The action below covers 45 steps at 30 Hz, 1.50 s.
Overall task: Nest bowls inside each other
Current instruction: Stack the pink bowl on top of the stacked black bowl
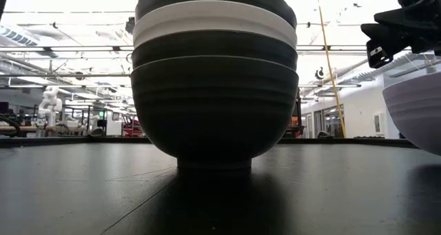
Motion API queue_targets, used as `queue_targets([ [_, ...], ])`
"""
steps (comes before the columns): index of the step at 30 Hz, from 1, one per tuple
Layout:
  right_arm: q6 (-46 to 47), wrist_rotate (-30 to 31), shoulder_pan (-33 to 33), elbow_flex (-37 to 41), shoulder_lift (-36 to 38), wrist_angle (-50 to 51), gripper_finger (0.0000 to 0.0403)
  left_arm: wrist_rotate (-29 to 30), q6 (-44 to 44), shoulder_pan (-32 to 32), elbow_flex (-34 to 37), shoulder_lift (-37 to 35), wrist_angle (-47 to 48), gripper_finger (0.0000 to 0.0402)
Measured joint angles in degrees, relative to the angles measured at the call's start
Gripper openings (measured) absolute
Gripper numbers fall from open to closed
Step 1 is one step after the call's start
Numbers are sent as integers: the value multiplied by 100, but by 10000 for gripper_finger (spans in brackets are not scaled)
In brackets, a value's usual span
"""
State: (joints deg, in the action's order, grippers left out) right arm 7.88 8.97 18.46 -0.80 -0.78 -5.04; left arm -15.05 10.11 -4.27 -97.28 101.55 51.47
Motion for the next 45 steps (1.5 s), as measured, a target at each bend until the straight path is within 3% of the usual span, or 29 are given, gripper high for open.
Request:
queue_targets([
  [7,16,-2,1,0,-2,11,105,-23,-13,161,-457,605,298,5],
  [28,2,-4,2,0,-2,5,105,-449,-113,153,-452,939,474,5],
  [38,-2,-4,0,0,-76,-22,105,-719,-123,79,-476,1586,254,5],
  [42,-2,-4,0,0,-81,-28,105,-713,-123,40,-482,1661,177,5],
  [45,-23,-4,0,0,-81,-26,105,-394,-176,-30,-479,1666,155,5],
])
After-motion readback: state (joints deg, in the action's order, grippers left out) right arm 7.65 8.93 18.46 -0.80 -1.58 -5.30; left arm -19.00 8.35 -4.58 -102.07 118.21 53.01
